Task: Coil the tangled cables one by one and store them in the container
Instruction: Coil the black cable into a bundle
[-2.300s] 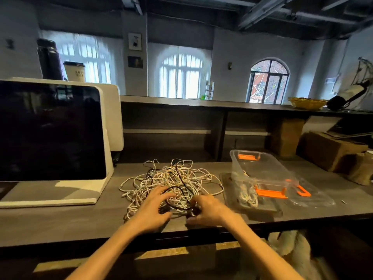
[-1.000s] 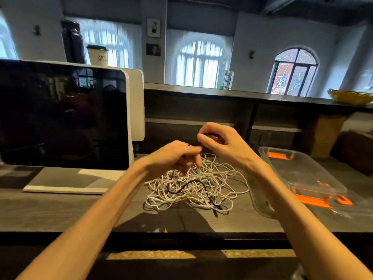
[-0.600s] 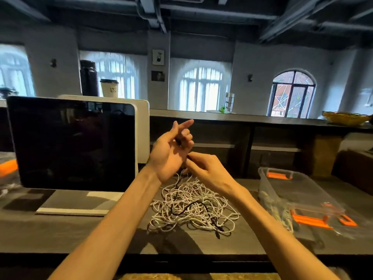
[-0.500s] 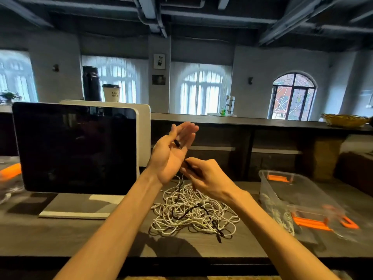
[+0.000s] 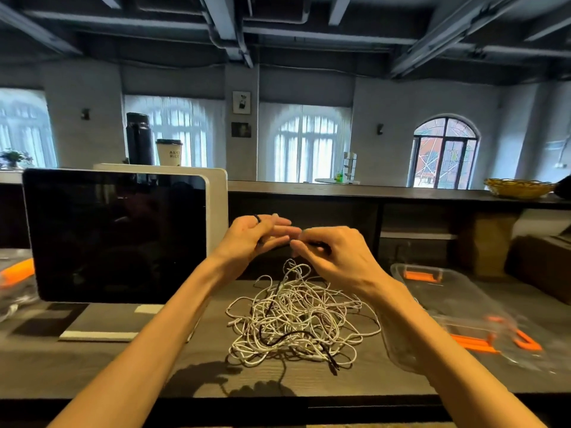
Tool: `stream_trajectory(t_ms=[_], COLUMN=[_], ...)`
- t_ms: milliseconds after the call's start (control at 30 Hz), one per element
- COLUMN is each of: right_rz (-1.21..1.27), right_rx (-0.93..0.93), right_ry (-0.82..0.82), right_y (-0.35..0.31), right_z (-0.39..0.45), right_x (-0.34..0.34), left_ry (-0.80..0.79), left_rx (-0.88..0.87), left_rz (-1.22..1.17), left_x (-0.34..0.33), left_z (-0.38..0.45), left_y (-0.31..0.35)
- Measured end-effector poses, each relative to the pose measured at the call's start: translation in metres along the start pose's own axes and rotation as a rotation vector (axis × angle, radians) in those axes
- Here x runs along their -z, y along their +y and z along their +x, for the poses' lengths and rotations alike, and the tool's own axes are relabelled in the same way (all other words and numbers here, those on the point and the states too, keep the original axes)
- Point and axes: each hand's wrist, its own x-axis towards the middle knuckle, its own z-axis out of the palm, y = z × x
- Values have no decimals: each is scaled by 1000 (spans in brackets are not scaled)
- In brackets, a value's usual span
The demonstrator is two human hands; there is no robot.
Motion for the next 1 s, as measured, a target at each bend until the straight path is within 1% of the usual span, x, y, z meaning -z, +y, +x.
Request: stream_trajectory(t_ms=[67, 133, 167, 200, 233, 267, 333, 367, 433, 533, 633, 700, 733, 800, 833, 867, 933, 1000], right_rz=[-18, -21, -28, -35, -39, -45, -61, -77, -100, -18, 121, 188, 211, 246, 262, 279, 312, 316], right_rx=[24, -7, -26, -44, -58, -67, -54, -32, 16, -7, -63, -81, -89, -106, -109, -108, -100, -105], right_ry=[-11, -27, -29, -30, -37, -54, -121, -163, -227, -260, -204, -176, -171, -172, -177, -184, -211, -257], right_y=[-4, -5, -4, -3, -2, -2, -6, -8, -13, -19, -19, -18, -18, -18, -18, -19, -19, -20], right_z=[2, 3, 3, 3, 2, 1, 0, 1, 1, 1, 1, 2, 3, 3, 3, 3, 2, -1], right_x=[9, 15, 18, 20, 21, 22, 22, 20, 17, 23, 39, 44, 45, 45, 45, 45, 45, 42], left_ry=[-33, -56, -93, -128, -161, -188, -175, -159, -165, -290, -447, -535, -553, -501, -447, -377, -226, -118], left_rx=[58, 174, 212, 242, 272, 300, 355, 367, 394, 457, 501, 536, 562, 601, 587, 558, 495, 423], left_rz=[-191, -563, -714, -743, -639, -458, -83, 51, 234, 325, 329, 394, 441, 459, 402, 283, -84, -440], left_x=[1, 7, 12, 17, 20, 20, 13, 9, 3, 5, 16, 18, 17, 11, 7, 2, -5, -11], left_z=[-5, -12, -14, -15, -14, -14, -12, -12, -10, -13, -20, -22, -22, -19, -19, -18, -19, -20], left_y=[2, 3, 2, 2, 1, -1, -6, -8, -8, -4, 4, 4, 3, -1, -4, -6, -11, -14])
